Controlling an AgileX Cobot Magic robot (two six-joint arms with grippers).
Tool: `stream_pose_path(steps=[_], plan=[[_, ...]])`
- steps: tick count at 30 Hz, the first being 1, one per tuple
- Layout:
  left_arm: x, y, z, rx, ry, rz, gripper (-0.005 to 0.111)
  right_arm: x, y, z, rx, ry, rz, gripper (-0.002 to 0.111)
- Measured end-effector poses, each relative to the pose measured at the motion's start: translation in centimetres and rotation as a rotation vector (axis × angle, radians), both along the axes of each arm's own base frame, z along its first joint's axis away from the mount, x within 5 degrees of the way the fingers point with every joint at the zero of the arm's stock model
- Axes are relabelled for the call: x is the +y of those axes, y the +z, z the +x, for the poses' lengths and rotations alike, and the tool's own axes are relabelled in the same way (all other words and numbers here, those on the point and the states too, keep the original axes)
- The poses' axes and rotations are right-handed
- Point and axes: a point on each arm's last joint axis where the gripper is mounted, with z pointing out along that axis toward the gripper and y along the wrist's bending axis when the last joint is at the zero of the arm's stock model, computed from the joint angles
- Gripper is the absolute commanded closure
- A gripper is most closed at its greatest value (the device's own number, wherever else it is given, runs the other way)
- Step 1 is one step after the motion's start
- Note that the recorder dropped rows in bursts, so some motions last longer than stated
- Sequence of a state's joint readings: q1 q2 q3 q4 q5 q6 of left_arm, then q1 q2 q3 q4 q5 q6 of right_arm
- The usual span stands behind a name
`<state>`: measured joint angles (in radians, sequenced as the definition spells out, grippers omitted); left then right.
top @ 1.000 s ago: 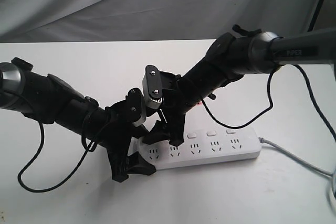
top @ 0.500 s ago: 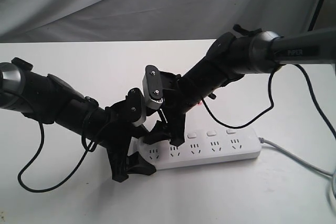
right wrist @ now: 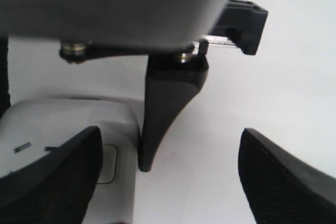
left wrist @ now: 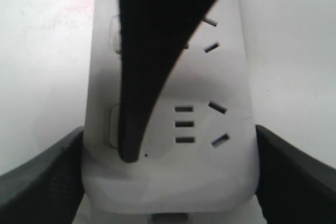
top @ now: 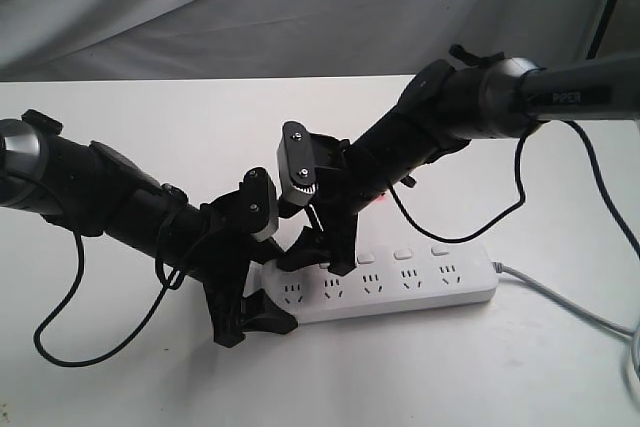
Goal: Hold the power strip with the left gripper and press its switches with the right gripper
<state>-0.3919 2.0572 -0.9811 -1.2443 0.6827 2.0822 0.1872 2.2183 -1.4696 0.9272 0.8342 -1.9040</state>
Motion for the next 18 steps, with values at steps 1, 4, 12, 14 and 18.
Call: stream_pose_path(steps=[1, 4, 12, 14, 18], plan=[[0.00, 0.00, 0.00, 0.000, 0.000, 0.000, 0.107, -0.01, -0.11, 0.01, 0.004, -0.005, 0.000, 0.041], [0.00, 0.00, 0.00, 0.000, 0.000, 0.000, 0.107, -0.03, -0.12, 0.07, 0.006, -0.017, -0.001, 0.041], [0.00, 0.00, 0.00, 0.000, 0.000, 0.000, 0.107, -0.29, -0.25, 0.26, 0.003, -0.044, -0.033, 0.041], [0.00, 0.00, 0.00, 0.000, 0.000, 0.000, 0.107, -0.28, -0.36, 0.18, 0.001, -0.048, -0.040, 0.041], [0.00, 0.00, 0.00, 0.000, 0.000, 0.000, 0.107, -0.20, -0.42, -0.14, -0.012, -0.051, -0.057, 0.041]])
